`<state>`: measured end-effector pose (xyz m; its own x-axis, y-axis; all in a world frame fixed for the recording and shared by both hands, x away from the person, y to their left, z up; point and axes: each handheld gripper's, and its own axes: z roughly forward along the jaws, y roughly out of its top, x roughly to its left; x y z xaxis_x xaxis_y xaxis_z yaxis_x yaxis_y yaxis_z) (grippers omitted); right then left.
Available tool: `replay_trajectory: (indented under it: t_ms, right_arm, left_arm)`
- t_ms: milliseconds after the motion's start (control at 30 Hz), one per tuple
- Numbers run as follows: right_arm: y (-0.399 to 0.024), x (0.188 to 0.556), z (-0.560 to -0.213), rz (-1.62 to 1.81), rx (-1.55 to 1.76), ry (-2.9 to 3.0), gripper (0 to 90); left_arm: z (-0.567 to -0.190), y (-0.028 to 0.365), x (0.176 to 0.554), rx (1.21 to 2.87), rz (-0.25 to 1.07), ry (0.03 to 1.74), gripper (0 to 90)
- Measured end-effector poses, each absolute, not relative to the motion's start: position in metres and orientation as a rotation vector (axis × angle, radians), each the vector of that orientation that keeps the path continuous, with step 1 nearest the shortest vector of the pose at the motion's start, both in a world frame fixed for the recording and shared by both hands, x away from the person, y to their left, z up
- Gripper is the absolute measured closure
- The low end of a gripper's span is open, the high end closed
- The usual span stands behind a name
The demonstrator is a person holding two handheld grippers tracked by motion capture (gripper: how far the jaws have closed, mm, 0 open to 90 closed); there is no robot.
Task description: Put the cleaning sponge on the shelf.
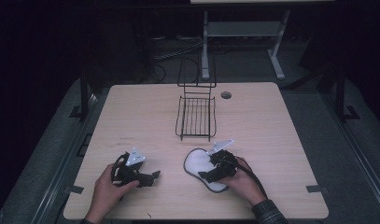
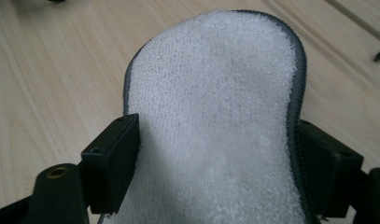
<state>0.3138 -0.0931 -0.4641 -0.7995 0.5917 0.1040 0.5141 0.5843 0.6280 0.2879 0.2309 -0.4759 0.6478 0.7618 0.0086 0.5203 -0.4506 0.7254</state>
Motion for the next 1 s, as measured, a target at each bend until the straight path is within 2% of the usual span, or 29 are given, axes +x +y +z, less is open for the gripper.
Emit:
replay_trajectory:
  t_ms: [300, 500, 533, 567, 1000]
  right_arm:
    - [-0.096, 0.313, -0.459, 1.033, 0.927, 2.672, 29.1]
    - [-0.103, 0.314, -0.454, 1.100, 0.943, 2.658, 39.7]
    - [-0.106, 0.314, -0.451, 1.132, 0.947, 2.646, 45.9]
    - [-0.107, 0.313, -0.450, 1.142, 0.950, 2.642, 47.6]
    - [-0.119, 0.314, -0.438, 1.238, 0.955, 2.613, 61.8]
  left_arm:
    - [-0.476, 0.231, 0.288, 2.154, 0.437, 0.991, 12.5]
    - [-0.476, 0.231, 0.288, 2.154, 0.437, 0.992, 12.5]
    - [-0.476, 0.231, 0.288, 2.154, 0.437, 0.992, 12.5]
    - [-0.476, 0.231, 0.288, 2.154, 0.437, 0.992, 12.5]
    - [-0.476, 0.231, 0.288, 2.150, 0.437, 0.994, 12.5]
